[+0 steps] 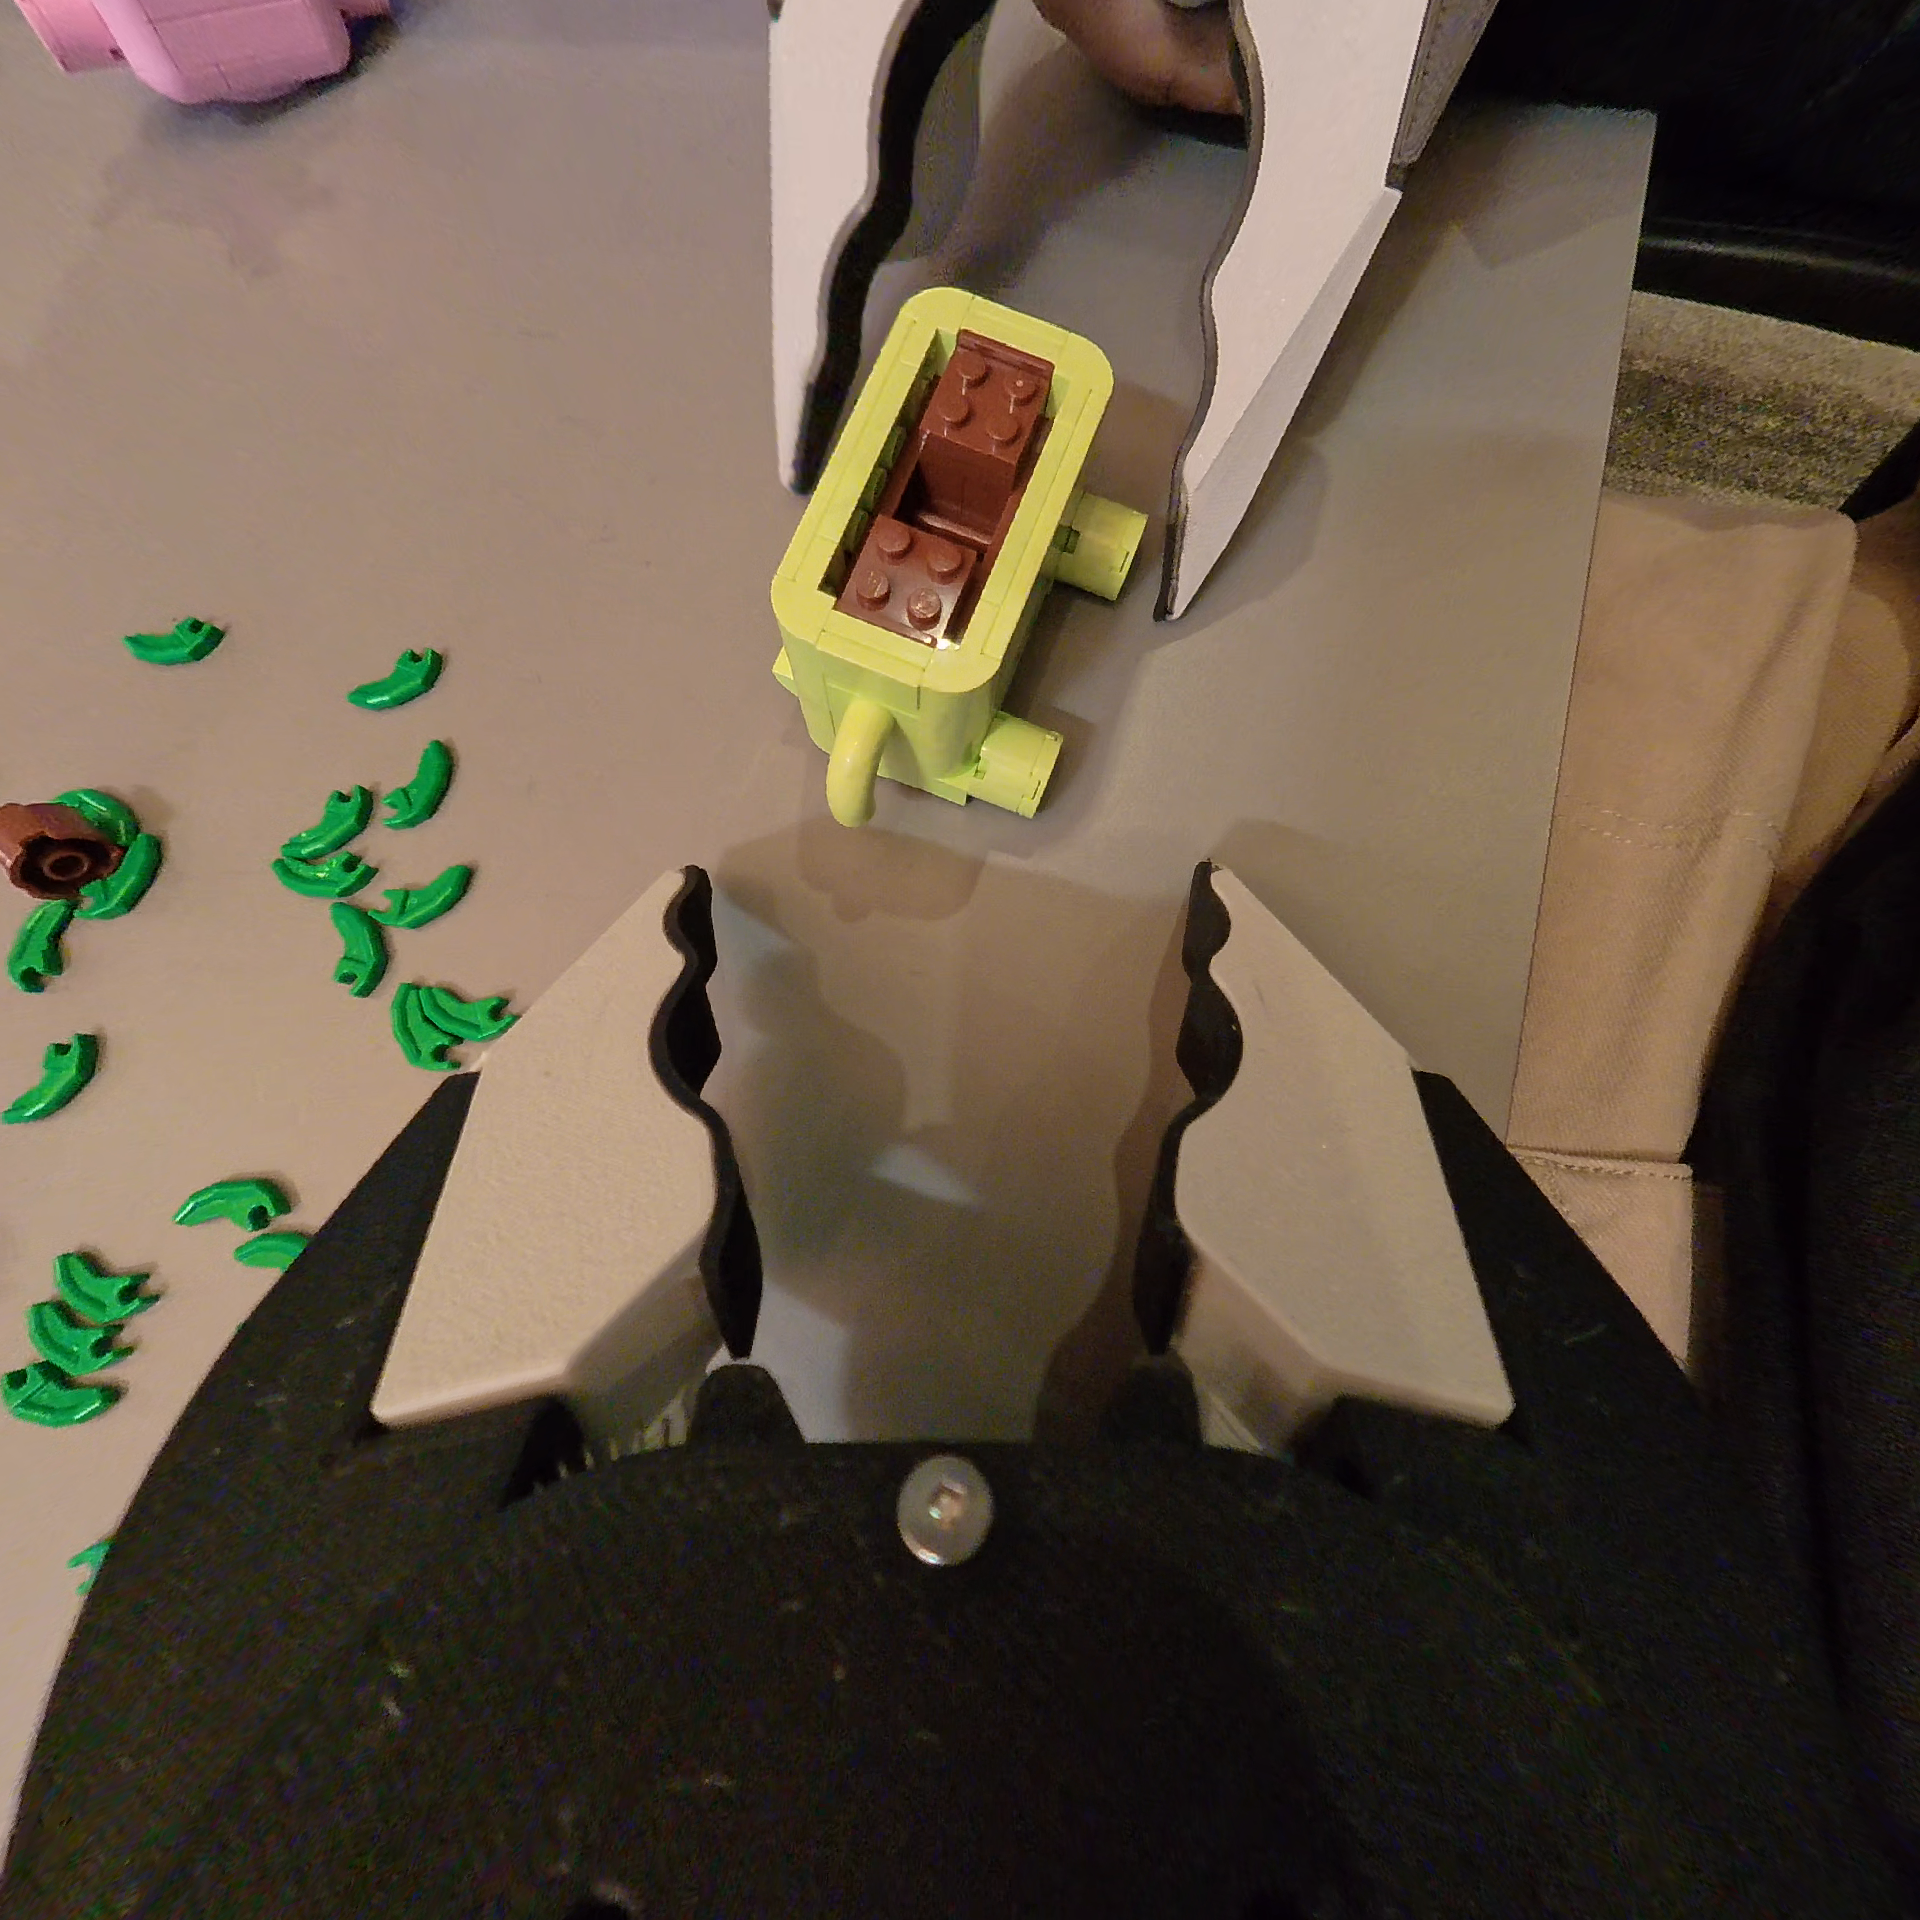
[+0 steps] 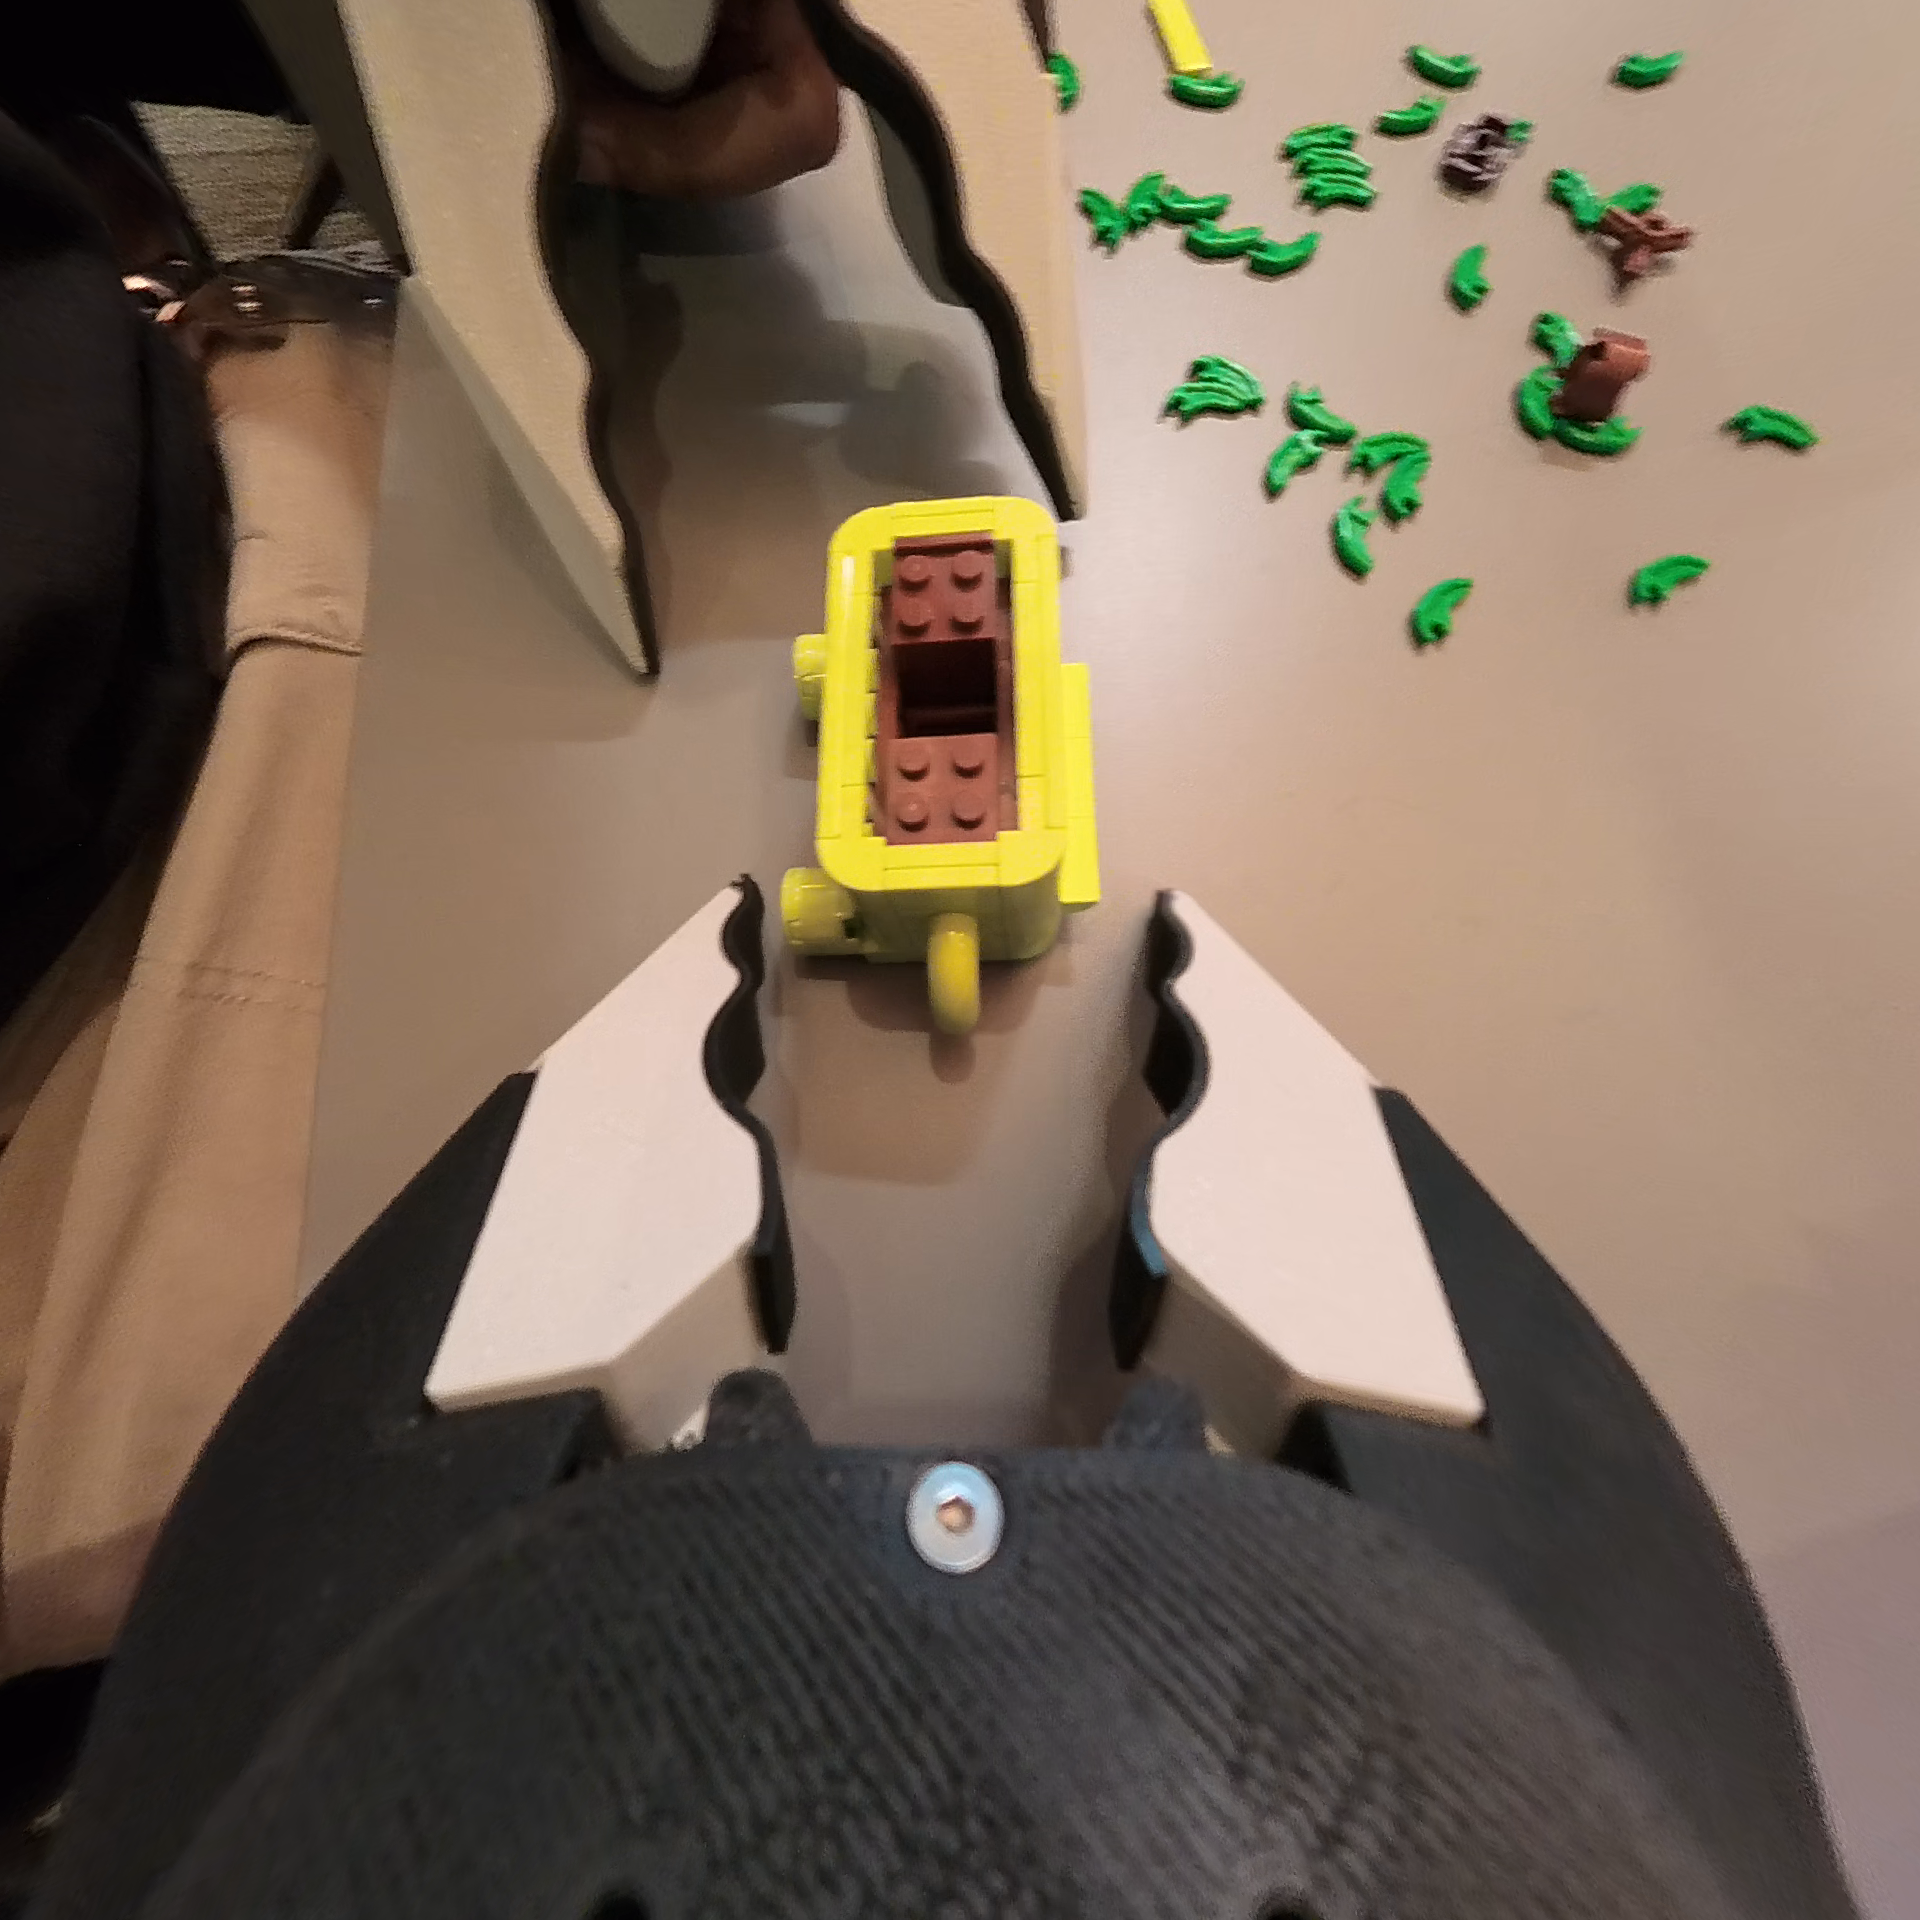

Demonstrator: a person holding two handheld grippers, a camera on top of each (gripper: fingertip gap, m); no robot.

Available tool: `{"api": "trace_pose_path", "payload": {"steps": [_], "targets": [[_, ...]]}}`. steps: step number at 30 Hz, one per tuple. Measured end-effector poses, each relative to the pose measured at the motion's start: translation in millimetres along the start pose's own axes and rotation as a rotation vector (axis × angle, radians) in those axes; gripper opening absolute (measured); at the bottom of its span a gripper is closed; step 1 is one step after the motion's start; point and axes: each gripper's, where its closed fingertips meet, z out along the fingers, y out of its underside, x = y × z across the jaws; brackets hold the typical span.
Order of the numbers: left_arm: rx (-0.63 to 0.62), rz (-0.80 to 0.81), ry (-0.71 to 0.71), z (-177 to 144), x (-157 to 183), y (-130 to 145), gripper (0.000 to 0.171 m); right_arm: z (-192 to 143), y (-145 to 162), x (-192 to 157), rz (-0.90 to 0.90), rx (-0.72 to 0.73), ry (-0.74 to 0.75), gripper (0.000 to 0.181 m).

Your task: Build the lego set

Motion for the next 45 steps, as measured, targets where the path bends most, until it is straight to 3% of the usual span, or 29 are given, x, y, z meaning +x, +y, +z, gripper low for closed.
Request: {"api": "trace_pose_path", "payload": {"steps": [4,10,15,19,24,28,36,45], "targets": [[-0.001,-0.001,0.001,0.0,-0.1,0.0,0.091,2.4,-9.4,-2.3,0.005,0.033,0.007,0.083],[-0.004,-0.01,0.009,0.4,-0.1,0.5,0.091,10.6,-23.2,-8.7,-0.046,0.062,0.031,0.08],[-0.005,-0.012,0.012,0.5,0.1,0.6,0.091,12.2,-24.6,-5.1,-0.057,0.059,0.069,0.063],[-0.007,-0.016,0.016,0.6,0.1,0.7,0.091,7.9,-29.3,-6.2,-0.05,0.099,0.053,0.04],[-0.007,-0.016,0.015,0.6,0.1,0.7,0.091,6.6,-29.4,-4.2,-0.032,0.103,0.051,0.039],[-0.006,-0.014,0.013,0.5,0.1,0.6,0.091,-2.3,-20.3,9.5,-0.026,0.095,0.115,0.039],[-0.006,-0.014,0.013,0.5,0.1,0.7,0.091,-39.5,20.8,71.4,0.131,0.03,0.389,0.04],[-0.008,-0.019,0.018,0.8,0.2,0.9,0.091,-40.4,23.3,71.8,0.109,0.02,0.393,0.041]]}}
